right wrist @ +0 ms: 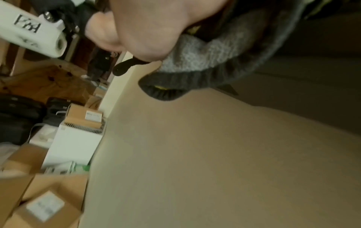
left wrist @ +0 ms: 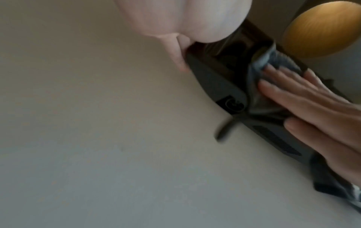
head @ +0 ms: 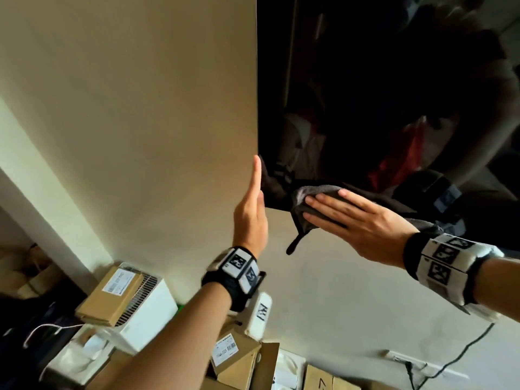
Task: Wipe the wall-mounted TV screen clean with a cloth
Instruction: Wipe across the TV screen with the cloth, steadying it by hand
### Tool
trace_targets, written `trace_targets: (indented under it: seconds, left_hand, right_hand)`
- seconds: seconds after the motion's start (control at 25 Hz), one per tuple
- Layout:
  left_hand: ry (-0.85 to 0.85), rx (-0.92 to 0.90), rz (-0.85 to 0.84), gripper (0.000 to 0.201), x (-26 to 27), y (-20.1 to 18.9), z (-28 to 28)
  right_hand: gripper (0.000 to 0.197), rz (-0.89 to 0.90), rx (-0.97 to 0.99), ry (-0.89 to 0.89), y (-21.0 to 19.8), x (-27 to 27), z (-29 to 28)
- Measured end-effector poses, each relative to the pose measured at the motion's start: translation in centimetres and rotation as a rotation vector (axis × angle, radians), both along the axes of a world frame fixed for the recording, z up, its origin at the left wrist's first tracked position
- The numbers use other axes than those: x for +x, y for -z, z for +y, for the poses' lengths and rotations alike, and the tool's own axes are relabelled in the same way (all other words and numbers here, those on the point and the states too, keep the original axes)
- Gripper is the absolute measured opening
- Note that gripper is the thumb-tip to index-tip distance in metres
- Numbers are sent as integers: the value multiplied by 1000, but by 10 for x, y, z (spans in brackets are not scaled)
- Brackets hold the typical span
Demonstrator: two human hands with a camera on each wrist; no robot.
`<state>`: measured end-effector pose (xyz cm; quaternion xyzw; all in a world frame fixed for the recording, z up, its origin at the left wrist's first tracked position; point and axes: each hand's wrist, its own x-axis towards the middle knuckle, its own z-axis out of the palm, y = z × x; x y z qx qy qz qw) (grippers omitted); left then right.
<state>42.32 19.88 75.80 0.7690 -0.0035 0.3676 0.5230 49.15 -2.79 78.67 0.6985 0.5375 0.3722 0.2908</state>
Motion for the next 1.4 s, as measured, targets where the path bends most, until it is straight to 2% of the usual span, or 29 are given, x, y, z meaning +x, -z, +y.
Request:
trace_targets:
  seconds: [0.12,0.28,0.4,0.52,0.6,0.76,0.88,1.0,1.2,1.32,1.4]
  left_hand:
    - [32,-383,-44,64,1,10,-28]
    - [-24,-692,-175,50,20,11,-61]
    - [-21,-987,-212,56,27,7,-92]
    - [-43,-1165,-179,60,34,2,-125]
    - [-84,-1230,-162,59,40,2,-143]
    - [-168,-1239,-89,57,46,-1,-183]
    - [-210,-1178,-133,56,49,1,-208]
    - [-314,-1031,-111,54,52,7,-232]
    - [-273,-942,-150,55,50,12,-269]
    - [-277,-960,-153,56,54,11,-284]
    - [-347,-929,-152,58,61,13,-287]
  right_hand:
    - [60,-13,32,-11,2,1,7]
    - [59,10,-27,11,-5,2,-65]
    - [60,-18,-32,47,-6,-2,-97]
    - [63,-39,-16,69,0,1,-87]
    - [62,-5,4,72,-1,4,-106]
    - [62,12,29,54,-6,3,-185]
    - [63,-53,17,70,-2,1,-183]
    - [62,-44,12,58,2,7,-192]
    - [65,-29,54,61,0,9,-292]
    - [70,-74,43,93,3,4,-272]
    - [68,-51,21,93,2,7,-261]
